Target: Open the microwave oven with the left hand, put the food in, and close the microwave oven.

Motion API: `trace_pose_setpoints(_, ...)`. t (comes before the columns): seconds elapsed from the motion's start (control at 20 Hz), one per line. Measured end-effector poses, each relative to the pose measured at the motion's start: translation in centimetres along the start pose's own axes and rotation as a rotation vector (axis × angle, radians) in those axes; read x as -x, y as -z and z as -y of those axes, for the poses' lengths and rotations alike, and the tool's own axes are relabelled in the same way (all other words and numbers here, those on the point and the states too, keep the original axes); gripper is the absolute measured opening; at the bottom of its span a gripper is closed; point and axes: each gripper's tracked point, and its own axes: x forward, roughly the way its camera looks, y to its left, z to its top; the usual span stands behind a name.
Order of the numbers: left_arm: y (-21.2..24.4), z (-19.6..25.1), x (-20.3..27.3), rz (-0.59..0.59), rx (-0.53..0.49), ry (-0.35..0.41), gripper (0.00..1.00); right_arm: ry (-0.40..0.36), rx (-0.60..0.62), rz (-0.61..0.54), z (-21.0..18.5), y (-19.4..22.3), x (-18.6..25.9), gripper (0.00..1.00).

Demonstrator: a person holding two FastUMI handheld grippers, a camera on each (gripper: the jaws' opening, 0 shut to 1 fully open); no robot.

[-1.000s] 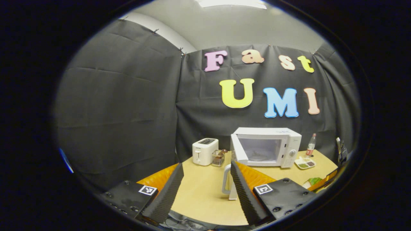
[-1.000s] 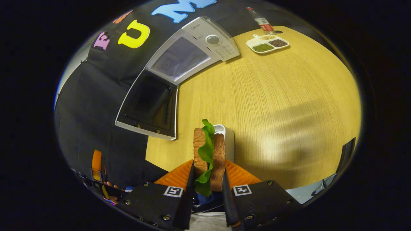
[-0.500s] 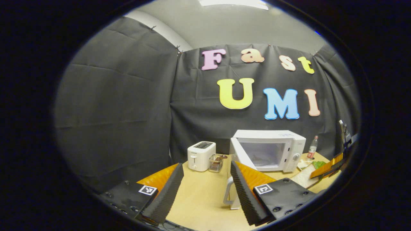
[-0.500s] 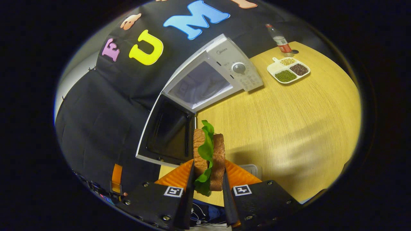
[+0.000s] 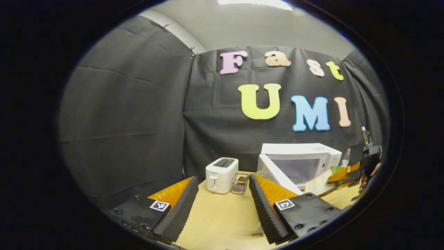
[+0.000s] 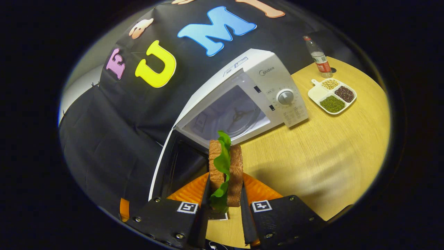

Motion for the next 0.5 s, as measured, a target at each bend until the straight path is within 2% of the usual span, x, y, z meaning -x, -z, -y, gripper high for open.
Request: trace_pose_setpoints(0.5, 1.2, -5.8, -3.4, -0.04, -0.05, -0.051, 0.94, 0.018, -0.003, 0.158, -1.8, -3.6, -9.3, 0.41)
